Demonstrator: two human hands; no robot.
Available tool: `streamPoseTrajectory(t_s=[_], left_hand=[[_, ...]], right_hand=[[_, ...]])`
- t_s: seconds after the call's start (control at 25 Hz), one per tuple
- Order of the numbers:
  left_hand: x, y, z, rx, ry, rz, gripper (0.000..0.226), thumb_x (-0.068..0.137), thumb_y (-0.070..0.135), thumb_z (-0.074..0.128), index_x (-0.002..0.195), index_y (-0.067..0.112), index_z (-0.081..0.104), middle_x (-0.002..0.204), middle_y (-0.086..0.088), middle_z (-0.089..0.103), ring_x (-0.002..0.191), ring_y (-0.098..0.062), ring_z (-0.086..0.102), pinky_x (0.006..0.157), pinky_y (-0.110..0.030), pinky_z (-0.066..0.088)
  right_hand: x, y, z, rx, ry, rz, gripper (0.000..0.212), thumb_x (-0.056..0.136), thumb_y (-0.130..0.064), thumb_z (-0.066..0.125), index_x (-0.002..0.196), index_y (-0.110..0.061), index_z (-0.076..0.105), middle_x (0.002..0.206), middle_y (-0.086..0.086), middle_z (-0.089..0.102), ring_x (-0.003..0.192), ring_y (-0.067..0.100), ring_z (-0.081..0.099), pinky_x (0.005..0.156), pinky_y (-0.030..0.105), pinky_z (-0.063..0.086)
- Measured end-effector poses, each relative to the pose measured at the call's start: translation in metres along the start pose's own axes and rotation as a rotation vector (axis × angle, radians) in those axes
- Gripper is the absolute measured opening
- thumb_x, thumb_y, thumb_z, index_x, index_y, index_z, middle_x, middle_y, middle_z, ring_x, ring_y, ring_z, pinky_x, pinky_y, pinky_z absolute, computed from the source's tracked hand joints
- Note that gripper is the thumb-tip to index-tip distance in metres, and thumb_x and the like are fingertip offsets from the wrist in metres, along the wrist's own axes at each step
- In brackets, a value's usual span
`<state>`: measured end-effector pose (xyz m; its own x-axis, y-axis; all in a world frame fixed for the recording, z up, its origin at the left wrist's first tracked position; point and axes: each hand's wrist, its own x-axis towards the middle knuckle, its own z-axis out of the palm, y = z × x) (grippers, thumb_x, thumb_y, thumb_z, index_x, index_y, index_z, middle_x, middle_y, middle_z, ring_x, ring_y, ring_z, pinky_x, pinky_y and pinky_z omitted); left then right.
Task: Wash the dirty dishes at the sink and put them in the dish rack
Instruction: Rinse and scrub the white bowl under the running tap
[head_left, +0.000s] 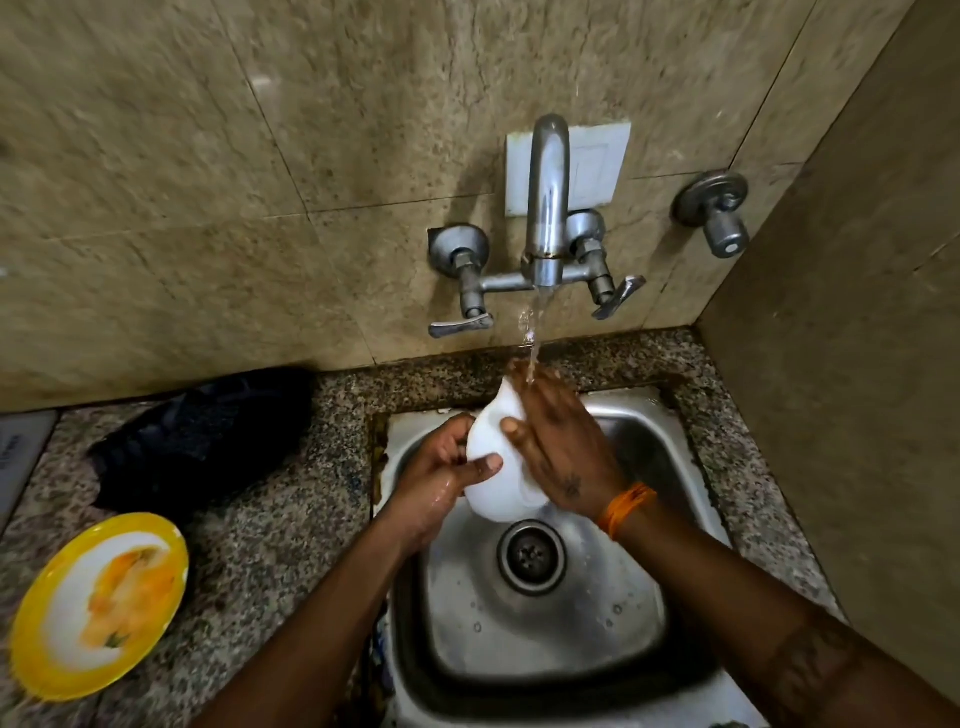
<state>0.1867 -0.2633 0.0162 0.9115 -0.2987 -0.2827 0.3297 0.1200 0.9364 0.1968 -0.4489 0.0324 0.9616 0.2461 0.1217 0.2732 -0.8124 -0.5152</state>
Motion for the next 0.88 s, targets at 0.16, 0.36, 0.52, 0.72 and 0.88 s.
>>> streamPoseTrajectory(t_s=[0.16,0.36,0.52,0.72,0.88], left_hand=[[0.007,0.003,-0.003,0.016,-0.034,0.007,0.049,0.079,0.005,0.070,0.127,0.004,0.062,0.117,-0.015,0.075,0.105,-0.026,0.071,0.083,-0.036,0.057],[0.024,0.026,-0.018,0.123,-0.182,-0.056,0.037,0.086,0.012,0.069,0.122,0.005,0.067,0.112,-0.014,0.075,0.101,-0.028,0.070,0.084,-0.036,0.055],[0.046,0.055,-0.017,0.285,-0.280,-0.067,0.025,0.093,0.013,0.067,0.117,0.013,0.073,0.108,-0.008,0.077,0.097,-0.020,0.071,0.087,-0.033,0.054],[0.064,0.070,0.018,0.514,-0.245,0.064,0.024,0.102,0.011,0.057,0.122,0.014,0.070,0.125,-0.002,0.069,0.109,-0.006,0.065,0.095,-0.025,0.049],[0.043,0.047,0.086,0.736,-0.001,0.130,0.056,0.108,0.046,0.034,0.160,0.023,0.032,0.170,0.004,0.015,0.157,-0.016,0.012,0.125,-0.024,0.016]], right_hand=[[0.001,-0.005,-0.002,-0.128,-0.021,-0.344,0.049,0.106,-0.040,0.037,0.147,-0.016,0.052,0.153,0.005,0.050,0.149,0.024,0.035,0.126,0.045,0.020],[0.013,0.031,-0.029,0.142,-0.133,-0.005,0.046,0.101,-0.059,0.041,0.119,-0.023,0.063,0.116,0.002,0.062,0.106,0.022,0.061,0.092,0.047,0.051],[0.006,0.029,-0.056,0.570,-0.226,0.145,0.034,0.097,-0.046,0.065,0.100,-0.013,0.073,0.097,0.005,0.075,0.091,0.025,0.071,0.083,0.050,0.058],[-0.020,0.016,-0.047,0.939,-0.161,0.347,0.016,0.095,-0.018,0.071,0.108,-0.011,0.076,0.101,0.003,0.079,0.087,0.018,0.073,0.080,0.038,0.055],[-0.033,-0.012,-0.009,0.951,0.249,0.419,0.018,0.100,-0.004,0.059,0.100,-0.013,0.076,0.092,-0.006,0.078,0.087,0.005,0.071,0.077,0.030,0.056]])
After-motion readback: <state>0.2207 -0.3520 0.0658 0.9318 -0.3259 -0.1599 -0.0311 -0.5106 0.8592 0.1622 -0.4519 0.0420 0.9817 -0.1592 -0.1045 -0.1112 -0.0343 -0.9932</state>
